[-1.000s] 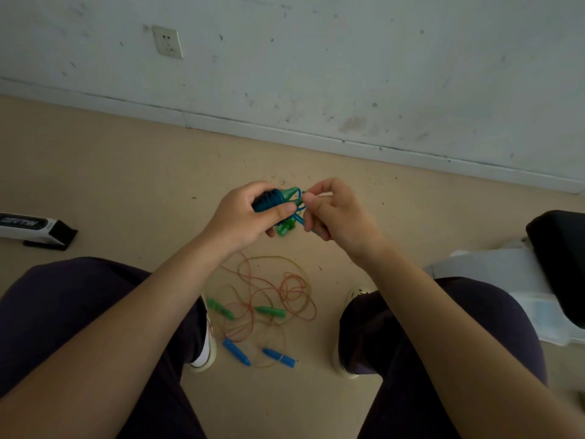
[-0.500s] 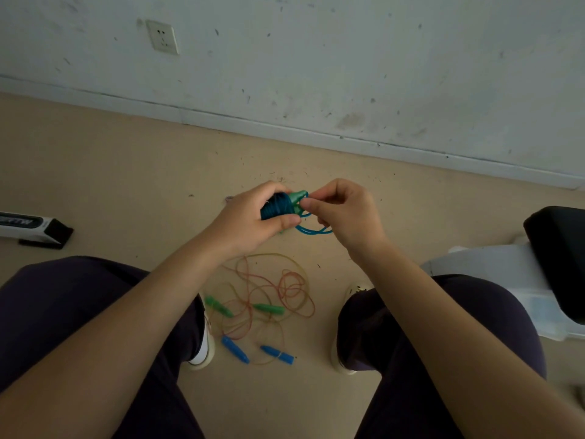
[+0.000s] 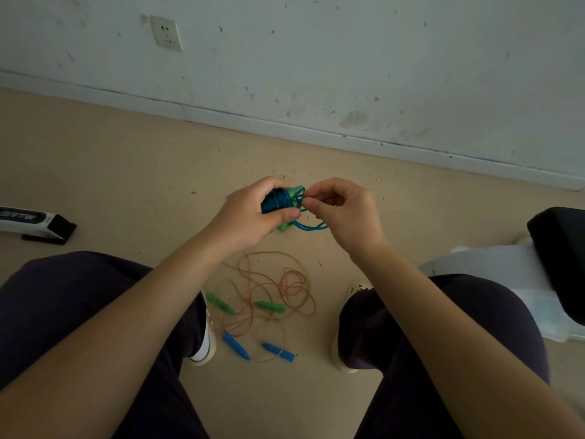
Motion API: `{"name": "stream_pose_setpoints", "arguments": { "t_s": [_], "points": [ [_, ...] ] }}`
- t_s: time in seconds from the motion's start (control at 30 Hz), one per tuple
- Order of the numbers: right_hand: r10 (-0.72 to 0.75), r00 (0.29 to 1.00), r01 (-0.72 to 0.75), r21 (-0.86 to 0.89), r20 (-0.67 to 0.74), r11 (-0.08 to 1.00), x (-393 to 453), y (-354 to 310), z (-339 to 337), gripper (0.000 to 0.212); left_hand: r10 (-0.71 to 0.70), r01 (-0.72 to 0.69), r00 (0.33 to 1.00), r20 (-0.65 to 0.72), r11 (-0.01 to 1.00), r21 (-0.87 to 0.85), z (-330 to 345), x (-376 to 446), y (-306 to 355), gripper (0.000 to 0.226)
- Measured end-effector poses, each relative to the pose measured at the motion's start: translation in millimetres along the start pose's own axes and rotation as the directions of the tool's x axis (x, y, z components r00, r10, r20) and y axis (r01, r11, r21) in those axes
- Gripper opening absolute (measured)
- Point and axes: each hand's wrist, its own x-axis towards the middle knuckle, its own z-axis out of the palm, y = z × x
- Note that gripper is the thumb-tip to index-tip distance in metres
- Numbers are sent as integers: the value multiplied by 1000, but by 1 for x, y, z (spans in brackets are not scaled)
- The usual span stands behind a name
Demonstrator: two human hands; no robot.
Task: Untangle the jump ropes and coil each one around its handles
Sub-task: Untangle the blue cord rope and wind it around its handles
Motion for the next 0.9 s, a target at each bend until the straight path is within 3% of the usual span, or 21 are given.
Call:
{"name": "stream_pose_setpoints", "arguments": {
  "t_s": [0.17,0.37,0.57,0.67,0.9],
  "points": [
    [-40,996,36,-46,-74,998,3,1,-4,22,39,-40,997,71,999,10,0,-2,1,34],
    [-154,986,144,-128,-66,981,-1,3,4,24,1,-1,999,50,1000,-11,3,-2,3,35],
    [-84,996,83,-39,-28,996,-2,0,0,10,-12,13,1000,26,1000,-25,-1,-2,3,35],
    [-65,998,65,3,7,998,-2,-3,0,14,0,0,1000,-5,1000,8,-3,-2,4,32],
    [-125,992,126,-118,12,985,0,1,-1,22,4,-5,999,44,1000,29,2,-1,0,40]
  ]
}}
